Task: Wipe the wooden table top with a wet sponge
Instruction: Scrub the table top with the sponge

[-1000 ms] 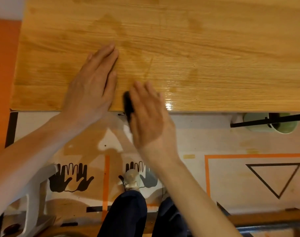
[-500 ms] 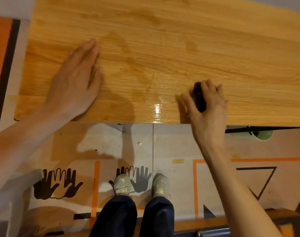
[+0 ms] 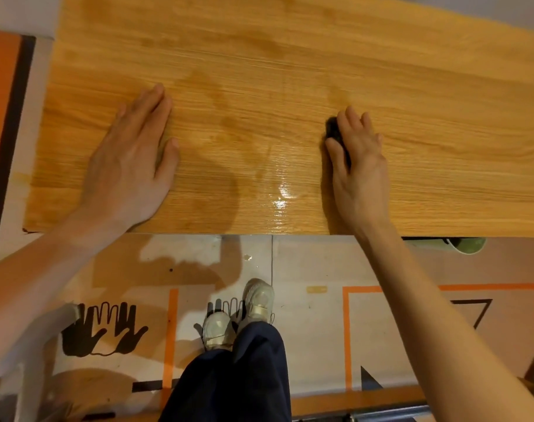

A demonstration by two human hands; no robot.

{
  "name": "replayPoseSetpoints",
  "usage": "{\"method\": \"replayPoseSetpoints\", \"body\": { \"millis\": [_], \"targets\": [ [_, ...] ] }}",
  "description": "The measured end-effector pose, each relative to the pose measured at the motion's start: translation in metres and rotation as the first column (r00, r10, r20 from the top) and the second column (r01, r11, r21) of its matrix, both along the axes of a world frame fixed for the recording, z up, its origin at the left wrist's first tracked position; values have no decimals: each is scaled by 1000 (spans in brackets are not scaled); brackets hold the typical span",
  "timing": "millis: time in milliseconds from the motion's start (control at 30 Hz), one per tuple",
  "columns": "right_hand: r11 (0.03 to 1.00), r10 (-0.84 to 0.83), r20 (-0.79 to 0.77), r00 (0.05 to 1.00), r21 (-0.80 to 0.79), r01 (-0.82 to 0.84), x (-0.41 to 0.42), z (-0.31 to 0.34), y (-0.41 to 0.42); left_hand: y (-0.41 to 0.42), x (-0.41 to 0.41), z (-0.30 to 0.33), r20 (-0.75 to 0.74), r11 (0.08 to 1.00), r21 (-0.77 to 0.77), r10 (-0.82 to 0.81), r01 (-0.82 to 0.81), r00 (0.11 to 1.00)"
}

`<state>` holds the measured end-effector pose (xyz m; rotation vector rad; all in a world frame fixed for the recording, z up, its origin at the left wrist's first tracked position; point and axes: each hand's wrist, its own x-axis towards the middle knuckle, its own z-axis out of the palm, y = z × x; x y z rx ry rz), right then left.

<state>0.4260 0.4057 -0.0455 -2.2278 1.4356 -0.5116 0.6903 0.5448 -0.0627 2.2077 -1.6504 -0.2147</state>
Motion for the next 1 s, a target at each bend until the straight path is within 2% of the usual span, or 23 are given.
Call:
{"method": "replayPoseSetpoints", "body": {
  "millis": [167,300,367,500,600,700,833,1000],
  "targets": [
    [973,231,-18,973,29,-231,-35,5,93,1,0,-1,6,1000,-20,8,-8,1000],
    [953,299,-26,954,58,-297,-29,5,69,0,-1,0,8,1000,-7,7,-7,1000],
    [964,263,-21,964,44,-262,-8,2,35,1,0,1,14,1000,-6,10,-10,1000],
    [997,61,84,995,39,-64,25,-1,2,0,0,1,7,1000,3,23,-23,1000],
    [985,142,129,981,81,-153,8,6,54,0,-1,1,7,1000,4,24,-24,1000],
    [953,289,84,954,71,-295,-18,6,99,0,-1,1,13,1000,7,20,-20,1000],
    [922,383,4,924,53,-383,9,5,51,0,-1,1,10,999,7,32,-32,999],
    [976,211,-36,977,-47,-213,60,-6,-8,1,-2,1,-6,1000,-8,29,-29,1000]
  ]
}}
